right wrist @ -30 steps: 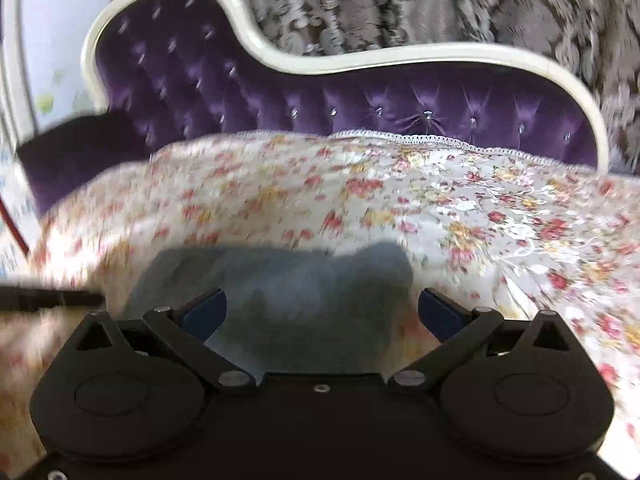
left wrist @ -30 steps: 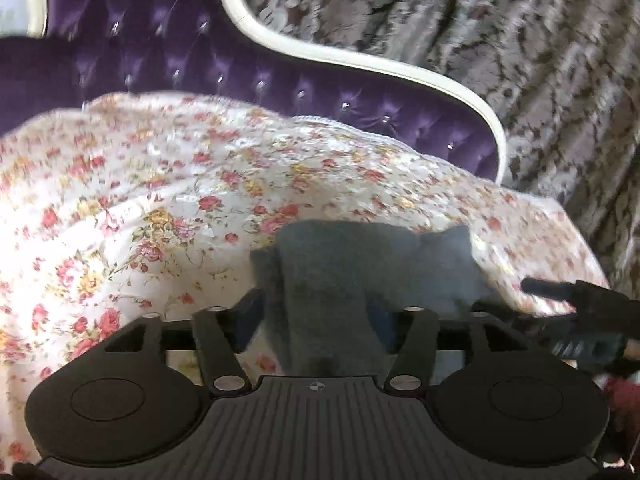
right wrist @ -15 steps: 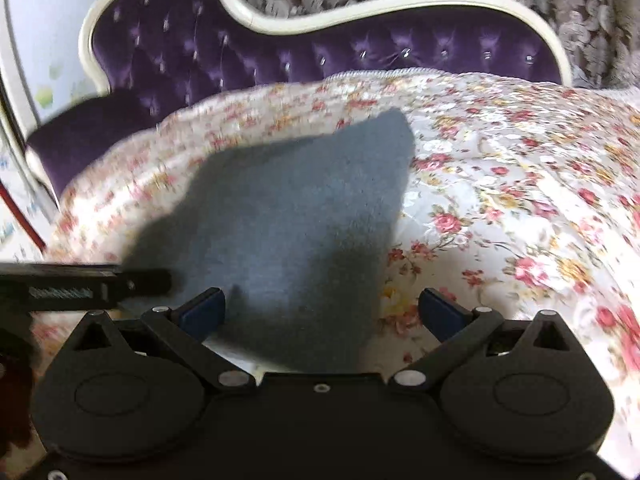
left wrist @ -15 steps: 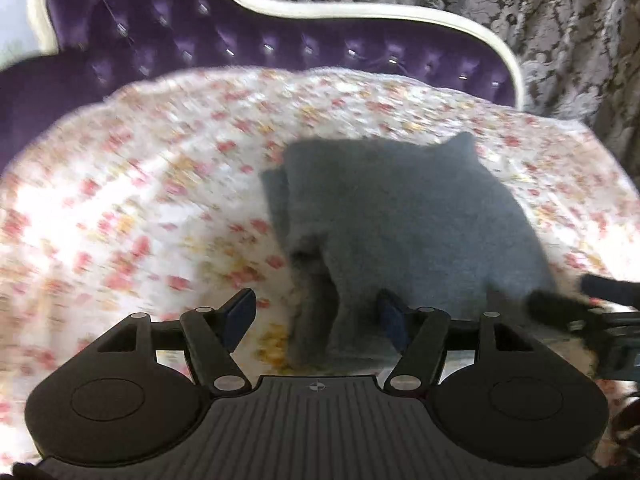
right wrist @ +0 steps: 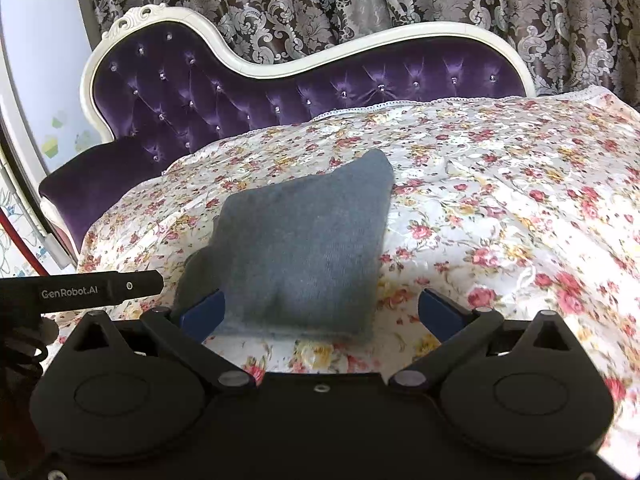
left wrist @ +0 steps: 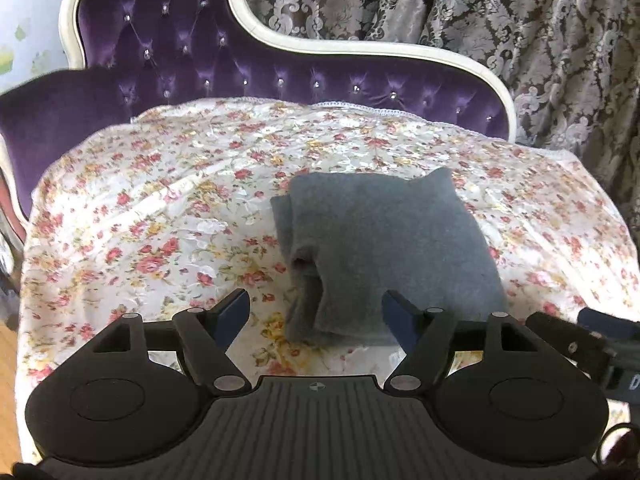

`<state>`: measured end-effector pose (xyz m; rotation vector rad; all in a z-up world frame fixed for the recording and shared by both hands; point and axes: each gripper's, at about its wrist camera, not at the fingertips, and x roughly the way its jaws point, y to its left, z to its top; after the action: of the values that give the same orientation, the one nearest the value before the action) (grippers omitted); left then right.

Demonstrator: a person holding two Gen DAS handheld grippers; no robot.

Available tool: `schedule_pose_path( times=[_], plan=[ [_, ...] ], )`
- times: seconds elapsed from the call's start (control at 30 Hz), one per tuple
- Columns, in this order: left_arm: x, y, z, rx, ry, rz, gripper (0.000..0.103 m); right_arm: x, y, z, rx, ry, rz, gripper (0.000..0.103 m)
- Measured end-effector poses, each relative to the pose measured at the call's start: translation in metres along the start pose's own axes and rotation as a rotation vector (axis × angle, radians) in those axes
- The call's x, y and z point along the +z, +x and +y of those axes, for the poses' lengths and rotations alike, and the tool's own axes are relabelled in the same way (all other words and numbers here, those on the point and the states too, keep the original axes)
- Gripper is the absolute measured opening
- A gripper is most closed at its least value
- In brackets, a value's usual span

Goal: Fold small clothes

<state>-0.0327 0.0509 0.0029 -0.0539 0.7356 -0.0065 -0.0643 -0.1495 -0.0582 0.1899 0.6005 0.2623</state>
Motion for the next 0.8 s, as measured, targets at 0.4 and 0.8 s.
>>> schedule_pose_path(
  times=[0.4,0.8],
  plan=[
    [-0.016,-0.024,-0.007,0.063,0.033,-0.01,0.084,-0.009,-0.027,0.02,-0.013,-0.008,-0.048,0.102],
    [-0.025,-0.044,-0.011,0.044,0.063,-0.036,0.084,-0.013,-0.043,0.045,-0.222,-0.051,-0.055,0.102]
  ],
)
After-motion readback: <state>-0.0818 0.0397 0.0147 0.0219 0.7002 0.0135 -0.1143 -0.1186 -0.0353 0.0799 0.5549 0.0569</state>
